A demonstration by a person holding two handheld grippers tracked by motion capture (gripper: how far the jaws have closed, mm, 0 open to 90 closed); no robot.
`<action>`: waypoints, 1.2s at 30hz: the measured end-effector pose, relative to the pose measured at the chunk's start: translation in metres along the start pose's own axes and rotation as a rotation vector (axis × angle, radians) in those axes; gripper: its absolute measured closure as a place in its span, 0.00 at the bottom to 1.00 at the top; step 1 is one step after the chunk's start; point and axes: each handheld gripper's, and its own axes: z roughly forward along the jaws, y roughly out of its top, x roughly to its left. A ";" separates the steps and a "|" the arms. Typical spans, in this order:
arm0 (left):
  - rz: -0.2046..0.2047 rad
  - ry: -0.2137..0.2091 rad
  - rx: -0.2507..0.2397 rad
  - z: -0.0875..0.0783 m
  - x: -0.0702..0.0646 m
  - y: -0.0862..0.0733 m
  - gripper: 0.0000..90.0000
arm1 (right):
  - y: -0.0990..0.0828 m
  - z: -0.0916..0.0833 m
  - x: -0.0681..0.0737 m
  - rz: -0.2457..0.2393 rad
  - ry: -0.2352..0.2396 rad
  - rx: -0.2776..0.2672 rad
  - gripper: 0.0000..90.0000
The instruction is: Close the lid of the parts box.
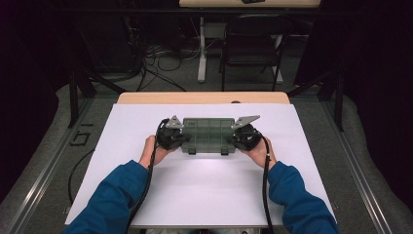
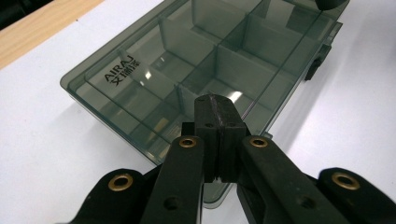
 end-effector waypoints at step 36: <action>-0.001 0.015 -0.036 -0.001 -0.004 -0.004 0.85 | -0.003 0.005 0.000 0.013 0.007 -0.024 0.89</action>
